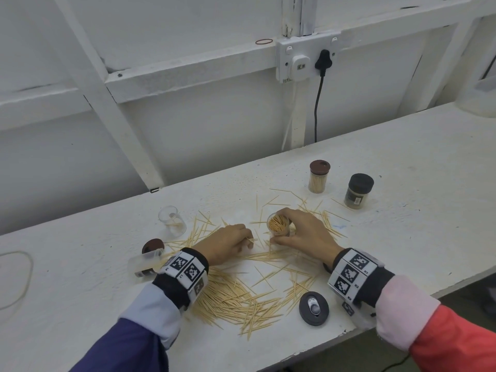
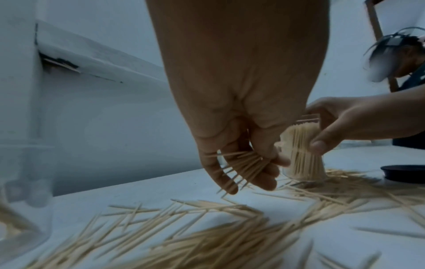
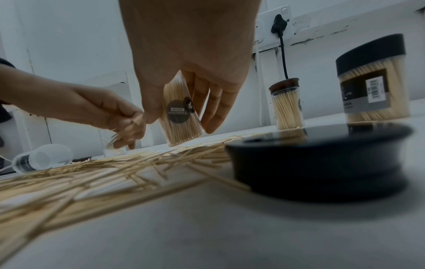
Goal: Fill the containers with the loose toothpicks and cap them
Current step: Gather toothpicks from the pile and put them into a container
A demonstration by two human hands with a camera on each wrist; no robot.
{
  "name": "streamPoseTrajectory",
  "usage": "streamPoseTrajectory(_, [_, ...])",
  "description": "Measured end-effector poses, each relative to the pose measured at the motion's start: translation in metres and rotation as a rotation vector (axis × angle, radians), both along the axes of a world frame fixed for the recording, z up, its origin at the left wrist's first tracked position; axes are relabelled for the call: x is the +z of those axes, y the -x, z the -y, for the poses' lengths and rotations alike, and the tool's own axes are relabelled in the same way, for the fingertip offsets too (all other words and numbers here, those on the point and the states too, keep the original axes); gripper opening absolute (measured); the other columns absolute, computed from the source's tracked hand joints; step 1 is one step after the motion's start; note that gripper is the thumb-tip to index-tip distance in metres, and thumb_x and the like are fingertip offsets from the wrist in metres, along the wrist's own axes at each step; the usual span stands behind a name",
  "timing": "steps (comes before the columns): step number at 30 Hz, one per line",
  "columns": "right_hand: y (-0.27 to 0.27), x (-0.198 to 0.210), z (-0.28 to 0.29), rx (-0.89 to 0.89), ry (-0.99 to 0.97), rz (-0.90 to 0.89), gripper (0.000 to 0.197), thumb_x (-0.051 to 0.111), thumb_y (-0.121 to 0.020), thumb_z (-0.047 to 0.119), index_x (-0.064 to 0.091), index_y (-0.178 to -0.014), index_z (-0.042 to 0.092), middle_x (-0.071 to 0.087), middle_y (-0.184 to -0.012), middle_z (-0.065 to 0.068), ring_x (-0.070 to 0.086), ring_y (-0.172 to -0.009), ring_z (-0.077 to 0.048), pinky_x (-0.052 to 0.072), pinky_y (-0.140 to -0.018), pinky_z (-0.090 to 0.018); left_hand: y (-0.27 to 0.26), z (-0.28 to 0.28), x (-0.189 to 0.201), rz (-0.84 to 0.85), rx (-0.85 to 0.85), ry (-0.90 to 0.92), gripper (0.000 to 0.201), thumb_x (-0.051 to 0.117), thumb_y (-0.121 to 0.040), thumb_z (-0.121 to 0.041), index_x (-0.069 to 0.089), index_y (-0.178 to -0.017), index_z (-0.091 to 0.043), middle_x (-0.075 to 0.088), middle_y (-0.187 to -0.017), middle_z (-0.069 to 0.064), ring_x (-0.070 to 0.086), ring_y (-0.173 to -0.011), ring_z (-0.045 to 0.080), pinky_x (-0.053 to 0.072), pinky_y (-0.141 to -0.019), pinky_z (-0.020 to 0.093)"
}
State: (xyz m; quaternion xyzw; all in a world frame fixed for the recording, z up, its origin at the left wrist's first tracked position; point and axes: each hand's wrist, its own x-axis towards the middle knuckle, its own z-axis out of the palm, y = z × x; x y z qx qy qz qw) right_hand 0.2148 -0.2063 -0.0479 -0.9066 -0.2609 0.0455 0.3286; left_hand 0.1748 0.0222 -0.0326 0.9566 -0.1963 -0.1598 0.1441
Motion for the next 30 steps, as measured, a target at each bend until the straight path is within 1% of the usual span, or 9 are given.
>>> streamPoseTrajectory(4, [0.001,0.000,0.000,0.007,-0.001,0.006,0.051,0.074,-0.077,0.049,0.056,-0.118,0.025,0.061,-0.109,0.011,0.053,-0.096,-0.008,0.046,-0.078,-0.031,-0.001,-0.002,0.002,0.022,0.127,0.238,0.022,0.037,-0.103,-0.011,0.057,-0.095,-0.014,0.057,-0.082,-0.009,0.057,-0.078,0.014,0.039,-0.072,0.021])
streamPoseTrajectory(10, [0.001,-0.001,-0.001,0.008,0.012,0.018,0.051,0.073,-0.077,0.051,0.055,-0.117,0.028,0.061,-0.109,0.013,0.053,-0.097,-0.007,0.046,-0.079,-0.031,-0.004,0.006,0.004,0.095,0.266,0.490,0.023,0.032,-0.106,-0.017,0.055,-0.101,-0.016,0.050,-0.076,-0.005,0.047,-0.068,0.011,0.041,-0.068,0.026])
streamPoseTrajectory(13, [0.002,-0.001,-0.002,0.012,0.014,0.025,0.050,0.073,-0.076,0.052,0.055,-0.117,0.029,0.061,-0.109,0.013,0.054,-0.097,-0.008,0.046,-0.079,-0.031,-0.005,0.014,0.005,0.078,0.327,0.580,0.022,0.034,-0.106,-0.017,0.055,-0.099,-0.018,0.049,-0.077,-0.006,0.044,-0.067,0.005,0.036,-0.064,0.019])
streamPoseTrajectory(16, [0.003,0.000,-0.002,0.027,0.010,0.018,0.049,0.073,-0.076,0.051,0.055,-0.115,0.029,0.061,-0.107,0.014,0.054,-0.097,-0.007,0.046,-0.078,-0.028,-0.005,0.025,0.008,0.067,0.409,0.737,0.022,0.033,-0.106,-0.016,0.052,-0.096,-0.012,0.050,-0.080,-0.009,0.047,-0.064,-0.006,0.036,-0.063,0.012])
streamPoseTrajectory(21, [0.004,0.002,-0.003,0.068,0.021,-0.004,0.049,0.074,-0.077,0.048,0.056,-0.117,0.027,0.062,-0.106,0.012,0.055,-0.096,-0.008,0.046,-0.079,-0.029,-0.003,0.056,0.028,0.116,0.495,1.100,0.023,0.030,-0.107,-0.020,0.047,-0.092,-0.014,0.045,-0.077,-0.004,0.037,-0.057,0.001,0.036,-0.057,0.014])
streamPoseTrajectory(24, [0.006,0.002,-0.005,0.097,0.008,-0.018,0.053,0.075,-0.076,0.049,0.056,-0.121,0.027,0.063,-0.109,0.011,0.056,-0.096,-0.007,0.047,-0.080,-0.031,-0.003,0.077,0.037,0.098,0.527,1.318,0.021,0.028,-0.107,-0.018,0.044,-0.094,-0.015,0.046,-0.073,-0.007,0.036,-0.056,0.003,0.036,-0.057,0.016])
streamPoseTrajectory(25, [0.007,0.002,-0.005,0.107,-0.002,-0.021,0.056,0.075,-0.076,0.048,0.055,-0.123,0.026,0.063,-0.109,0.011,0.057,-0.093,-0.005,0.047,-0.079,-0.028,-0.004,0.084,0.038,0.094,0.536,1.363,0.021,0.027,-0.107,-0.017,0.043,-0.094,-0.015,0.046,-0.073,-0.007,0.037,-0.056,0.003,0.036,-0.057,0.017])
streamPoseTrajectory(27, [0.009,0.003,-0.007,0.106,-0.032,-0.023,0.055,0.077,-0.077,0.045,0.054,-0.122,0.023,0.061,-0.100,0.014,0.052,-0.077,0.006,0.040,-0.067,-0.015,-0.004,0.095,0.037,0.100,0.548,1.396,0.021,0.026,-0.107,-0.017,0.043,-0.095,-0.015,0.047,-0.072,-0.008,0.039,-0.057,0.005,0.037,-0.057,0.019])
streamPoseTrajectory(30, [0.009,0.004,-0.007,0.055,-0.082,-0.045,0.042,0.078,-0.077,0.041,0.053,-0.103,0.021,0.051,-0.079,0.017,0.044,-0.059,0.005,0.032,-0.055,-0.016,-0.003,0.103,0.032,0.102,0.538,1.396,0.021,0.027,-0.107,-0.016,0.044,-0.095,-0.015,0.048,-0.072,-0.007,0.043,-0.060,0.009,0.039,-0.059,0.025])
